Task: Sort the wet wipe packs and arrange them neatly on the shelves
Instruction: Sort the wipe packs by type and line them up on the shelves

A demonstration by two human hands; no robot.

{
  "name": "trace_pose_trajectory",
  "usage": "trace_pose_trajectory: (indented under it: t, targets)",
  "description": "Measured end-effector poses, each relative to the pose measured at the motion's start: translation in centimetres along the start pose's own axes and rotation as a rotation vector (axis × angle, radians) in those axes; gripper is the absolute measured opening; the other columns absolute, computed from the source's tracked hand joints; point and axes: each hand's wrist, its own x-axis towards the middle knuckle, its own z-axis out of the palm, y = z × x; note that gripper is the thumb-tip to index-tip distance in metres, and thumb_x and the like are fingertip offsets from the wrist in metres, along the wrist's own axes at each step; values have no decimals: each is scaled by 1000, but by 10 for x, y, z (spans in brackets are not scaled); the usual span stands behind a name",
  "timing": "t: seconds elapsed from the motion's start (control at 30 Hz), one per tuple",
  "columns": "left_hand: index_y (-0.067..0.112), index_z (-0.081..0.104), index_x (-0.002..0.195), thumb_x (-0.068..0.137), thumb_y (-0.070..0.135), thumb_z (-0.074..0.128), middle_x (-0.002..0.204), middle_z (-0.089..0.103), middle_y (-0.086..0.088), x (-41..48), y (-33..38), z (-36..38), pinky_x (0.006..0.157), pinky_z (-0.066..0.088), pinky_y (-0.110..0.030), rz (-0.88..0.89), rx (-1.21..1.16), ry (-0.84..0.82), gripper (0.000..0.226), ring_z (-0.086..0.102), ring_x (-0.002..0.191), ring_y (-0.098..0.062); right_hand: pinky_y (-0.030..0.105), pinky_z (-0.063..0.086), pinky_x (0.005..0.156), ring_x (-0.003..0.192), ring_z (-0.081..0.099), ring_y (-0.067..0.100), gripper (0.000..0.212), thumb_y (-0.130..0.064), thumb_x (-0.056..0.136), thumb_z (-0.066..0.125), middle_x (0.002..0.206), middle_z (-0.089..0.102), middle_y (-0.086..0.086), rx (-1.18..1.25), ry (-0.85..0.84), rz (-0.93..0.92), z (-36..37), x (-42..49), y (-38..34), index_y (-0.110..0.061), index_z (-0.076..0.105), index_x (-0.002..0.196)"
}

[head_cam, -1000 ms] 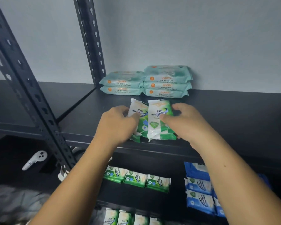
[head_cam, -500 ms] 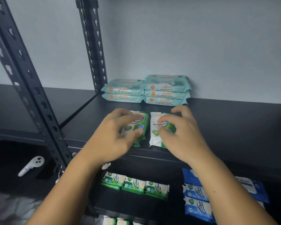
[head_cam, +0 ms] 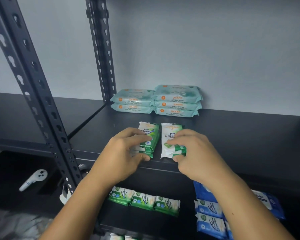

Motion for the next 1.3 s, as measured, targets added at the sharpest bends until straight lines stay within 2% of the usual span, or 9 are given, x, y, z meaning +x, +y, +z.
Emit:
trace_pose_trajectory:
  t: [0.13,0.2,0.37,0.47,0.57,0.63,0.87,1.03,1.3]
  targets:
    - [28,74,118,76,22,88,120,60,15,-3,3,16,88,54,-33,-27,76,112,45,61,108,-12,30,43,105,119,54,16,47,-10,85,73,135,52,-15,-17,34,-12,15,11,-4,-31,69,126]
    - [28,75,117,76,19,86,121,61,13,-3,1,20,85,55,-36,-47,130,148,44,61,109,-17,31,45,103,117,55,18,46,-11,86,72,134,53,-12,-32,41,-42,25,21,-11,-29,69,128]
    - [24,78,110,71,11,87,119,67,9,6,-36,-2,86,51,-28,-125,223,229,42,60,107,-13,35,47,99,116,55,22,45,-13,90,69,132,53,-5,-45,25,-160,52,55,-41,-25,65,133]
    - [20,78,109,70,5,85,117,70,4,13,-65,-22,90,52,-33,-149,288,217,43,62,108,-20,40,49,95,114,55,26,44,-16,91,68,127,54,-1,-71,19,-235,72,79,-63,-25,63,135]
    - [20,70,116,78,1,75,120,63,5,25,-83,-36,76,52,-34,-238,319,165,42,64,96,-23,43,50,88,106,53,29,46,-20,91,69,123,55,2,-88,68,-285,91,101,-79,-22,55,134]
    - [19,63,120,82,1,70,121,57,3,36,-94,-42,73,48,-34,-256,347,106,43,62,97,-26,42,48,82,100,53,29,39,-23,91,69,119,56,2,-106,100,-297,101,114,-86,-20,50,125]
    - [23,49,126,81,2,60,136,47,2,58,-121,-44,79,38,-30,-339,282,16,51,53,109,-25,42,52,76,93,50,26,27,-22,88,73,117,37,3,26,176,-257,123,144,-88,-20,59,111]
    - [23,50,129,77,-2,55,138,46,3,68,-126,-42,81,38,-30,-308,291,-5,58,51,115,-25,45,52,80,100,46,25,27,-24,88,73,113,41,1,38,203,-203,129,153,-83,-22,60,111]
    - [29,47,127,80,-4,54,139,44,8,73,-134,-38,79,45,-32,-301,272,-9,58,54,110,-22,44,53,78,96,52,28,27,-18,87,73,114,46,2,31,214,-189,132,161,-82,-21,61,111]
